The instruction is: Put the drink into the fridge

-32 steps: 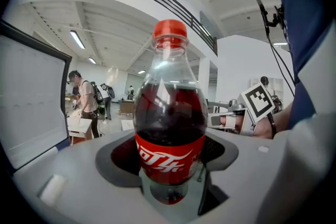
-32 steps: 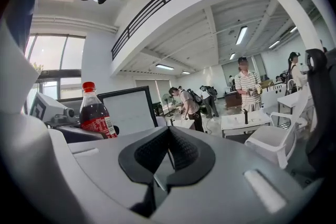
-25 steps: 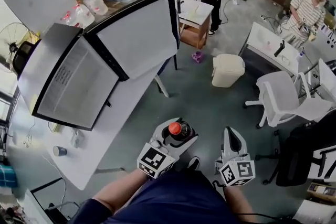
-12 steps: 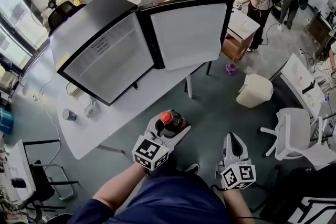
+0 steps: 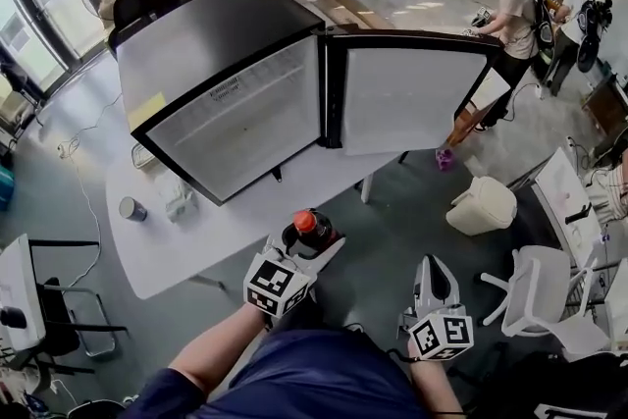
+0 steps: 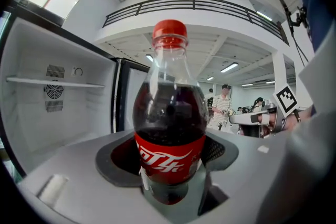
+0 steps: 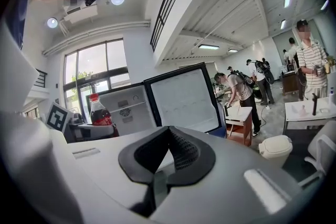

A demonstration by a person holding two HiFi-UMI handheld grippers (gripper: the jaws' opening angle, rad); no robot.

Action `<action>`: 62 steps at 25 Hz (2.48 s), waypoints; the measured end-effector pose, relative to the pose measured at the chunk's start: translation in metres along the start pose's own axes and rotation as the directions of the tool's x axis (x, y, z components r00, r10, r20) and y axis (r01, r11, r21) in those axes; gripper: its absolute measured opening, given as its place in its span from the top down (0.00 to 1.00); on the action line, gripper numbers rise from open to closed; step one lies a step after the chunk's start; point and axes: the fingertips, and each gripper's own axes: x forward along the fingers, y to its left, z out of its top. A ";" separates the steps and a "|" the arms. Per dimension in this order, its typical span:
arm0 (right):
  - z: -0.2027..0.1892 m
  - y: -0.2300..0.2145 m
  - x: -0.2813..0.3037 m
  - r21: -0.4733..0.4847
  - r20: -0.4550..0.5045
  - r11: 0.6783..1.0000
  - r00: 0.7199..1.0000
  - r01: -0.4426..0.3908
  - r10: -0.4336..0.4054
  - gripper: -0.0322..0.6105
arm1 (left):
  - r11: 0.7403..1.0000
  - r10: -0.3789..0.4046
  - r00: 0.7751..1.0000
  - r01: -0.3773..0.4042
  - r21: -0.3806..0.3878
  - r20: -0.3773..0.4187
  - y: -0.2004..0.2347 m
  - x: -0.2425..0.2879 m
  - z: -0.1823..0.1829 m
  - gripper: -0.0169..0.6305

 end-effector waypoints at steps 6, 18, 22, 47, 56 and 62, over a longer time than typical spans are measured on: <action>0.000 0.035 0.047 -0.039 -0.035 0.999 0.999 -0.013 0.012 0.94 | 0.998 0.055 0.998 -0.055 -0.008 0.002 0.068 -0.001 -0.002 0.49; -0.010 0.092 0.116 -0.109 -0.105 0.991 0.992 -0.081 0.070 0.94 | 0.990 0.137 0.990 -0.138 -0.030 -0.018 0.173 0.018 -0.019 0.49; -0.009 0.097 0.137 -0.114 -0.122 0.986 0.986 -0.126 0.112 0.94 | 0.981 0.187 0.982 -0.188 -0.048 -0.025 0.197 0.029 -0.024 0.49; 0.017 0.026 0.252 -0.077 -0.217 0.938 0.924 -0.337 0.314 0.94 | 0.858 0.504 0.860 -0.509 -0.070 -0.080 0.313 0.113 -0.041 0.49; 0.003 0.029 0.242 -0.066 -0.238 0.959 0.938 -0.275 0.253 0.94 | 0.884 0.458 0.884 -0.464 -0.053 -0.095 0.329 0.138 -0.044 0.49; 0.005 0.024 0.233 -0.068 -0.219 0.973 0.954 -0.223 0.203 0.94 | 0.889 0.450 0.888 -0.456 -0.052 -0.094 0.346 0.149 -0.038 0.49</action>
